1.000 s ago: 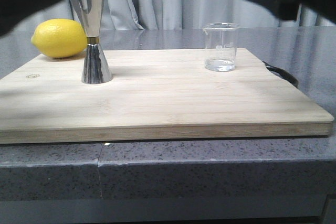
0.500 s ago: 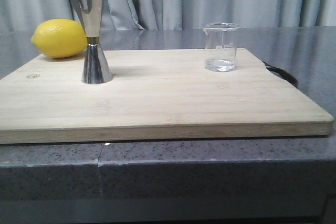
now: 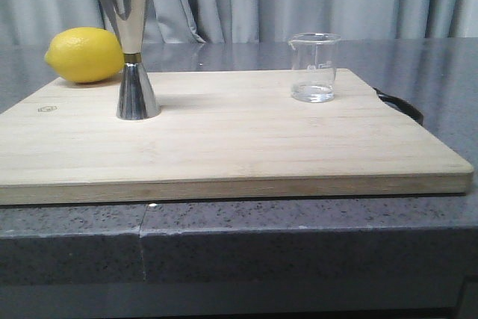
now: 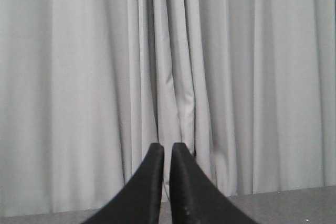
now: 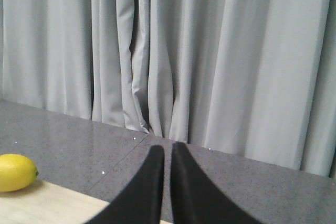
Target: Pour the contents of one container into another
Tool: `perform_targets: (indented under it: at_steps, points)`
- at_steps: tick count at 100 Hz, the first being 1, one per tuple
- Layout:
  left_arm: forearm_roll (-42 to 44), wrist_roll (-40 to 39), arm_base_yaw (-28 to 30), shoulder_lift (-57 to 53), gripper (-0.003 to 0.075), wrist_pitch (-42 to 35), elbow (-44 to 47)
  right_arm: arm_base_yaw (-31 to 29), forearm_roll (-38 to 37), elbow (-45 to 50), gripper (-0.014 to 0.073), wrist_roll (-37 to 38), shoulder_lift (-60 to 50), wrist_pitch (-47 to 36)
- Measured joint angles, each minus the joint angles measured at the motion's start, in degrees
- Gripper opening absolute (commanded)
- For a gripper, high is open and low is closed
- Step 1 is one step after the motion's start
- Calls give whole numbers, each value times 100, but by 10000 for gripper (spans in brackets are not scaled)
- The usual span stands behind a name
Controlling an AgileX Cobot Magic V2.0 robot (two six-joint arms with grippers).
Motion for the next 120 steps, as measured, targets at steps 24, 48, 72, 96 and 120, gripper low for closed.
perform_targets:
  at_steps: [24, 48, 72, 96, 120]
  points:
    - [395, 11, 0, -594, -19, 744, -54, 0, -374, 0, -67, -21, -733, 970]
    - [557, 11, 0, -1599, -19, 1871, 74, 0, -609, 0, -64, -21, -1730, 2009]
    - [384, 11, 0, -2366, -19, 2187, 819, 0, -657, 437, -64, -21, -2679, 2593]
    - [104, 11, 0, -2366, -19, 2071, 1475, 0, -670, 1076, -64, 1, -3606, 2860]
    - [114, 11, 0, -2366, -19, 1270, 1972, 0, -670, 1609, -64, 1, -3787, 2905]
